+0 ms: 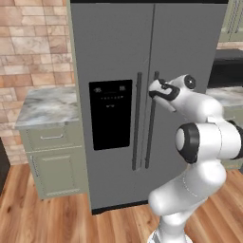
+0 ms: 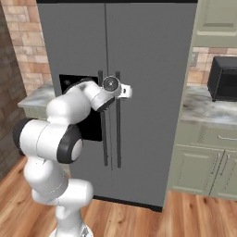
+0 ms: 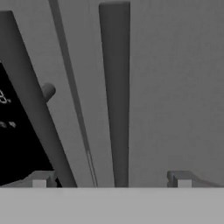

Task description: Retrieve the orange and peach from the fridge and place them into the bowl on the dining table.

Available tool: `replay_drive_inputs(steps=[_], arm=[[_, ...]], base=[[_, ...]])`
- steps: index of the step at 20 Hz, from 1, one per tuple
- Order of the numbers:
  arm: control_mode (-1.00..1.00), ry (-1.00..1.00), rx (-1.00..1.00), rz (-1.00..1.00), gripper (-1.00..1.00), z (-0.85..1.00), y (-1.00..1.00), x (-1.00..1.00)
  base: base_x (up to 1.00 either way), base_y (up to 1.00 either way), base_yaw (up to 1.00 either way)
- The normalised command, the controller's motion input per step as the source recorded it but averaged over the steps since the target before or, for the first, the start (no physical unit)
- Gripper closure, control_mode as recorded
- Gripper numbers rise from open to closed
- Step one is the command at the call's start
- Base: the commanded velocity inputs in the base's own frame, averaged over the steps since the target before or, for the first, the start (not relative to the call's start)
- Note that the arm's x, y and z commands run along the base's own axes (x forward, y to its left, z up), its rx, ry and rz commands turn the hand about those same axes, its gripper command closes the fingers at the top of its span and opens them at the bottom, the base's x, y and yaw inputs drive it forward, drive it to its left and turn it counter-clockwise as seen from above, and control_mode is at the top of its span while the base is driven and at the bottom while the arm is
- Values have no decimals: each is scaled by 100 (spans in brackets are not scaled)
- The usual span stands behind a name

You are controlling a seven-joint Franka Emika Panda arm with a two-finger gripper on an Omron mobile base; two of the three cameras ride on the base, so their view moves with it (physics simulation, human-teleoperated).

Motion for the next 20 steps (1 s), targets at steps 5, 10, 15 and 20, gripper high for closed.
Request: replay_drive_inputs(steps=[5, 10, 15, 20], arm=[[-100, -18, 0, 0, -100, -1, -2, 32], [-100, 0, 1, 0, -100, 2, -22, 40], [-100, 0, 3, 0, -100, 3, -29, 50], [-100, 0, 0, 0, -100, 0, -4, 73]], base=[[0, 0, 0], [0, 0, 0], [0, 0, 0], [0, 0, 0]])
